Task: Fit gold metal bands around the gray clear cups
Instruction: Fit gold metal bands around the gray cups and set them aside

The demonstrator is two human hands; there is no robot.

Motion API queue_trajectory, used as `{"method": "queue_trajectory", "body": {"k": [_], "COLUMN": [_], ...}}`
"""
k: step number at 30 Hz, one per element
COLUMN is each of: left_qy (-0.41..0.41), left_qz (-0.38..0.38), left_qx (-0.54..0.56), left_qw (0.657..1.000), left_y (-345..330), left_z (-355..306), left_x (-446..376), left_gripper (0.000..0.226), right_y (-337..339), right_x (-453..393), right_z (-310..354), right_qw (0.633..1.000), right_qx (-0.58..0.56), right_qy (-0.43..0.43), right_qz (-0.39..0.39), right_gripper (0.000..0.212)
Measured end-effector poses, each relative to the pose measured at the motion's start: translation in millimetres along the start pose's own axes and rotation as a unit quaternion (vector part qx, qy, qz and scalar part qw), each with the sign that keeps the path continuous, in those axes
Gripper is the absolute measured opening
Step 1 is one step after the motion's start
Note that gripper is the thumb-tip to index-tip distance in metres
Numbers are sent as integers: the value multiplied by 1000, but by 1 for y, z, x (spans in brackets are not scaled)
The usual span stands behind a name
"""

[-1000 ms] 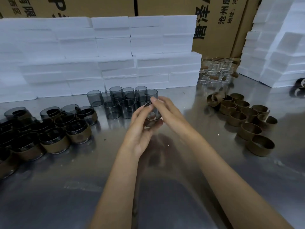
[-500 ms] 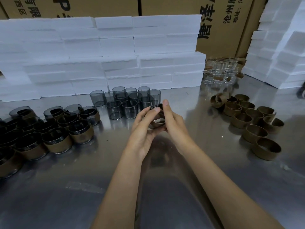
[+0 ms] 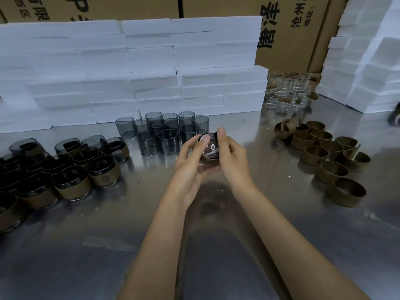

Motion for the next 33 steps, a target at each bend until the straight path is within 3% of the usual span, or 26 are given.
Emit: {"method": "queue_trajectory", "body": {"k": [7, 11, 16, 19, 21, 26, 33], "left_qy": [6, 22, 20, 0, -9, -15, 9], "left_qz": [-112, -59, -116, -160, -188, -175, -178], "left_qx": [-183, -100, -37, -62, -91, -130, -82], "left_qw": [977, 993, 992, 985, 978, 976, 981], "left_y": [15, 11, 17, 18, 18, 9, 13], "left_z": [0, -3, -3, -2, -2, 2, 5], "left_x": [-2, -2, -5, -5, -6, -5, -4], "left_gripper": [46, 63, 49, 47, 46, 26, 27], "right_y": [-4, -7, -15, -16, -10, -1, -8], "right_x": [6, 11, 18, 18, 11, 7, 13], "right_z": [3, 8, 12, 13, 8, -6, -6], "right_qw": [999, 995, 988, 996, 999, 973, 965], "right_qx": [24, 68, 89, 36, -29, -119, -143], "right_qy": [33, 71, 111, 59, -22, -196, -220], "right_qz": [-11, 17, 54, 48, 7, -24, -25], "right_gripper": [33, 30, 47, 47, 49, 45, 42]}}
Point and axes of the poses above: each hand's wrist, its own x-axis away from the middle knuckle, its own y-axis out of the back of the hand, z = x × y, the point moved 5 cm from there along -x, towards the middle knuckle, and after that the axes turned 8 degrees about -x, right-handed, at the moved point
